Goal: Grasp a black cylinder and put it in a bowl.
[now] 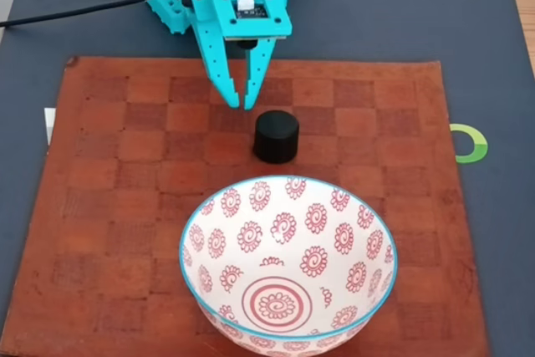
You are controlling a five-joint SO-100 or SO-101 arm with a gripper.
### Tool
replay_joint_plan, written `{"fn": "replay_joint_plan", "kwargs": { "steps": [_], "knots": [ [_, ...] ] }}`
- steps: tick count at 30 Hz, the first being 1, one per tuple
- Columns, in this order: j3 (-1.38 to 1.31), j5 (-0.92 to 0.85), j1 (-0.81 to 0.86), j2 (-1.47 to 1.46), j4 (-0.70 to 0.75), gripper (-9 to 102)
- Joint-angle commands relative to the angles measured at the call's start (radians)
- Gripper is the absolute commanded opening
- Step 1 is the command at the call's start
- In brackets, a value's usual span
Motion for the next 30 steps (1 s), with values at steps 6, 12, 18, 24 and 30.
{"fn": "replay_joint_plan", "kwargs": {
  "steps": [6,12,18,24,30],
  "knots": [
    [-0.089,0.006,0.002,0.031,0.005,0],
    [-0.152,0.006,-0.005,0.028,0.072,0],
    [-0.267,0.006,0.002,-0.109,0.135,0],
    [-0.448,-0.002,0.003,-0.41,0.135,0],
    [-0.641,-0.012,-0.009,-0.727,0.161,0]
  ]
}}
